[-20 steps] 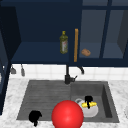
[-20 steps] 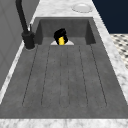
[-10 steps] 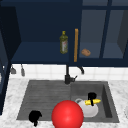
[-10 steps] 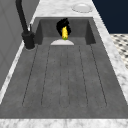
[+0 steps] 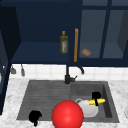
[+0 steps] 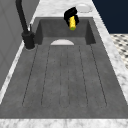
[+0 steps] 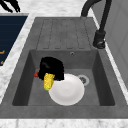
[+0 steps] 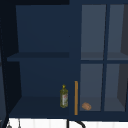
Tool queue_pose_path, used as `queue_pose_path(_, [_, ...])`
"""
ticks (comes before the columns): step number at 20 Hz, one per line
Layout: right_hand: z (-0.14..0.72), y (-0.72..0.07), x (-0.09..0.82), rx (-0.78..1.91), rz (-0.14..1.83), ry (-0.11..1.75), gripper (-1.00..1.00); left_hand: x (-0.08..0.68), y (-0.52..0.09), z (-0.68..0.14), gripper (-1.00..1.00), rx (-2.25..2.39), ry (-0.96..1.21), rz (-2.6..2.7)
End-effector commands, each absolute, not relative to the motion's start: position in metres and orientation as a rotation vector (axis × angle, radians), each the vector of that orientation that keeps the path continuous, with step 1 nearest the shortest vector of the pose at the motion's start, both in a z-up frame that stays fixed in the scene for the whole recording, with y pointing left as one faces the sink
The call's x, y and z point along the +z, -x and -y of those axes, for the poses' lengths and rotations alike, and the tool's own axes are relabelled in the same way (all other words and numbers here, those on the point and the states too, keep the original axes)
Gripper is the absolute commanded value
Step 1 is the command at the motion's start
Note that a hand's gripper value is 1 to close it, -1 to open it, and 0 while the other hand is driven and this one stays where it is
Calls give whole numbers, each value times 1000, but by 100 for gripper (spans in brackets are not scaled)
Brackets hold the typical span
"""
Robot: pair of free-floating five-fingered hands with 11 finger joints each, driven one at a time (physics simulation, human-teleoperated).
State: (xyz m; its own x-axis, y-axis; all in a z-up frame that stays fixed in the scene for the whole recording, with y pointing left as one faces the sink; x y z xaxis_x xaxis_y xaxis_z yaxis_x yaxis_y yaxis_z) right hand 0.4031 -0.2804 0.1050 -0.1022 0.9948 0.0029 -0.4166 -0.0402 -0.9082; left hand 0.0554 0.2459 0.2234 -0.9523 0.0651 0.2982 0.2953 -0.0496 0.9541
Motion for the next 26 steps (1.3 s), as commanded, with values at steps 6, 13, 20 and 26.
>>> queue_pose_path(6, [307, -349, 172, 1464, 961, 862, 100, 223, -55, -246, 0, -2130, 393, 2047])
queue_pose_path(13, [342, -329, 219, 1438, 979, 828, 100, 223, -55, -246, 0, -2130, 393, 2047])
queue_pose_path(20, [381, -326, 245, 1419, 1007, 771, 100, 223, -55, -246, 0, -2130, 393, 2047])
queue_pose_path(26, [420, -322, 249, 1401, 1039, 776, 100, 223, -55, -246, 0, -2130, 393, 2047])
